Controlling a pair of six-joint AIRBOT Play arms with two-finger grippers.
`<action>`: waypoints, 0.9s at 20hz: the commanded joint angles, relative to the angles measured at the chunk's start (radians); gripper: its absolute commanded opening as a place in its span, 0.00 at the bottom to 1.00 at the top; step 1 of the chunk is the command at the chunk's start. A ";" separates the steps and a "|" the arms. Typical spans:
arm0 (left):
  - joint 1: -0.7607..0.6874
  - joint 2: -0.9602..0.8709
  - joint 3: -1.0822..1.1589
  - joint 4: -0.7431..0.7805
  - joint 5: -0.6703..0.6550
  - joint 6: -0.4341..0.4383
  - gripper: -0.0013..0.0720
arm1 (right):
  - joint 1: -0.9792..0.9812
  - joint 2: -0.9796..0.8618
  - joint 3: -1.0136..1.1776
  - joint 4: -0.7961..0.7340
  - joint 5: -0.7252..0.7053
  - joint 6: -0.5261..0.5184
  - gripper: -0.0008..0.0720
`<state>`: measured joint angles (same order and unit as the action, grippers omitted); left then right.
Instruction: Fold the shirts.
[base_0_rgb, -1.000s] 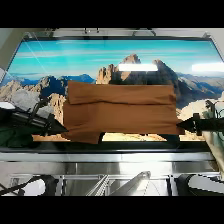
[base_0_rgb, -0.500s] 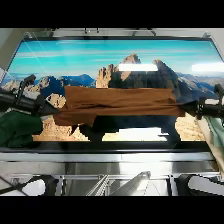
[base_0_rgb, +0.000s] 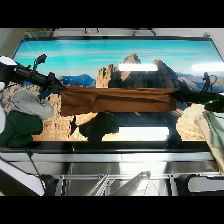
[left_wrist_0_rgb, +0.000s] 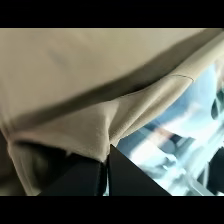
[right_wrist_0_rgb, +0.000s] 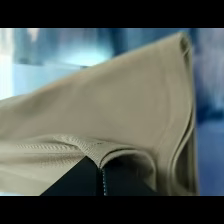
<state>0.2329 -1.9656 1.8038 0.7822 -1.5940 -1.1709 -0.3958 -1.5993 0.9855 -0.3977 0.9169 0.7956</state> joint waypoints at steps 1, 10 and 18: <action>-0.018 -0.173 0.188 0.000 0.007 -0.019 0.03 | 0.047 -0.073 0.028 -0.002 -0.106 -0.026 0.04; 0.017 -0.177 0.239 -0.233 0.033 -0.024 0.77 | -0.002 -0.045 0.106 -0.224 0.066 0.021 0.46; 0.089 -0.092 0.239 -0.290 -0.006 -0.050 0.09 | -0.022 -0.130 0.148 -0.304 0.114 0.196 0.93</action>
<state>0.3164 -2.0773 2.0418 0.5156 -1.5764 -1.2125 -0.4274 -1.6897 1.1282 -0.7052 0.9939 0.9638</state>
